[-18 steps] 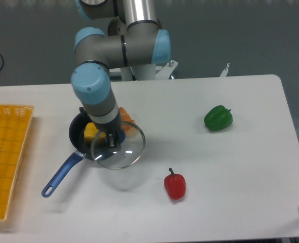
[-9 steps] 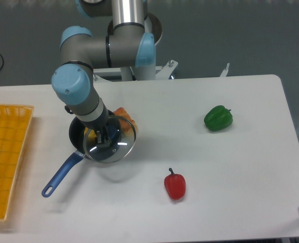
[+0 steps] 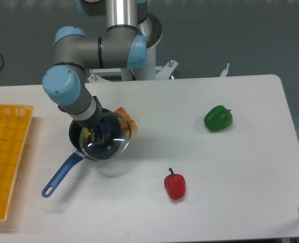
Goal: Close the pot lid
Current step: 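Set the glass lid down onto the saucepan rim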
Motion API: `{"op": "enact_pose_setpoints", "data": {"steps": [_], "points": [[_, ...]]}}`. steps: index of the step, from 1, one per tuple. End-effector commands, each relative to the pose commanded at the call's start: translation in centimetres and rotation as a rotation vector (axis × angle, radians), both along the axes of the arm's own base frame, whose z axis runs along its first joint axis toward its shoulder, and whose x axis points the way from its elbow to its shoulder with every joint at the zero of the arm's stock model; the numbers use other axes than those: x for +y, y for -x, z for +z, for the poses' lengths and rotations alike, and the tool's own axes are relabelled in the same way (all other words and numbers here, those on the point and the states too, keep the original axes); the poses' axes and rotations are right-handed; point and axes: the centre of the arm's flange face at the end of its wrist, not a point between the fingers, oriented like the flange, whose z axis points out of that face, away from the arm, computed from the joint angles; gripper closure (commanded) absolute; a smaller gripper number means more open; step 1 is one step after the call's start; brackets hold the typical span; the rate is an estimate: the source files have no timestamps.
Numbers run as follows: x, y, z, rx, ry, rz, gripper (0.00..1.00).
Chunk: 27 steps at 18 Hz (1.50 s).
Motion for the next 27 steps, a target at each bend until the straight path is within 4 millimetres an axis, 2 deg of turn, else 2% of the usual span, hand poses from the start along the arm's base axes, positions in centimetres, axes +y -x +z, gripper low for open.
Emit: {"op": "enact_pose_setpoints", "data": {"steps": [5, 27], "points": [[-0.4, -0.6, -1.3, -0.014, 0.02, -0.016, 0.57], [-0.8, -1.3, -1.4, -0.045, 0.053, -0.025, 0.57]]}}
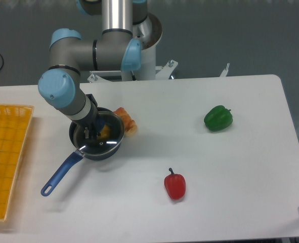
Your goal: Close the pot lid
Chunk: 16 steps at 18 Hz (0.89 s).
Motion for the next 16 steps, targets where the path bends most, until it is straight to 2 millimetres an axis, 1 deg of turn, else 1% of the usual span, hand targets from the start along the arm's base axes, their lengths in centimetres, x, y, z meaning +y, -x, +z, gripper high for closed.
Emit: {"op": "enact_pose_setpoints", "data": {"steps": [6, 8, 10, 15, 16], "points": [[0.0, -0.1, -0.3, -0.009, 0.004, 0.001, 0.57], [0.3, -0.7, -0.8, -0.01, 0.011, -0.008, 0.56], [0.5, -0.7, -0.6, -0.01, 0.007, -0.01, 0.56], [0.5, -0.8, -1.1, -0.013, 0.015, -0.01, 0.56], [0.5, -0.8, -0.8, -0.012, 0.012, -0.011, 0.56]]}}
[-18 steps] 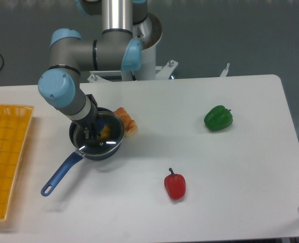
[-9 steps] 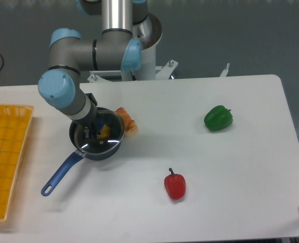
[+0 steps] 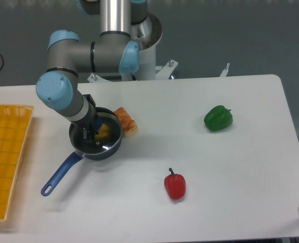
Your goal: Close the pot lid
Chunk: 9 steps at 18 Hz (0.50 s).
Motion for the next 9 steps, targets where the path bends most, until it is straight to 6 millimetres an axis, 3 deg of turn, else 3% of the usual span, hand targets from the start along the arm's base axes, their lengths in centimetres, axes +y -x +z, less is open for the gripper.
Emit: {"op": "enact_pose_setpoints", "data": {"steps": [9], "points": [[-0.28, -0.06, -0.19, -0.015, 0.046, -0.003, 0.56]]}}
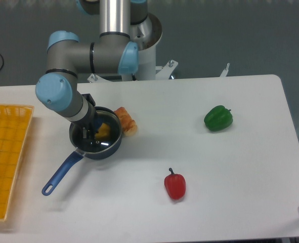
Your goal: Close the pot lid
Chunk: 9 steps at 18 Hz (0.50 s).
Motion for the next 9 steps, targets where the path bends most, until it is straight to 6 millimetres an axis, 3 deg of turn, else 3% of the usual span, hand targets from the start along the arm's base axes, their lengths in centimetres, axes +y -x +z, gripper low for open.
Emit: {"op": "enact_pose_setpoints", "data": {"steps": [9], "points": [[0.08, 0.06, -0.85, -0.014, 0.036, 0.007, 0.52]]}}
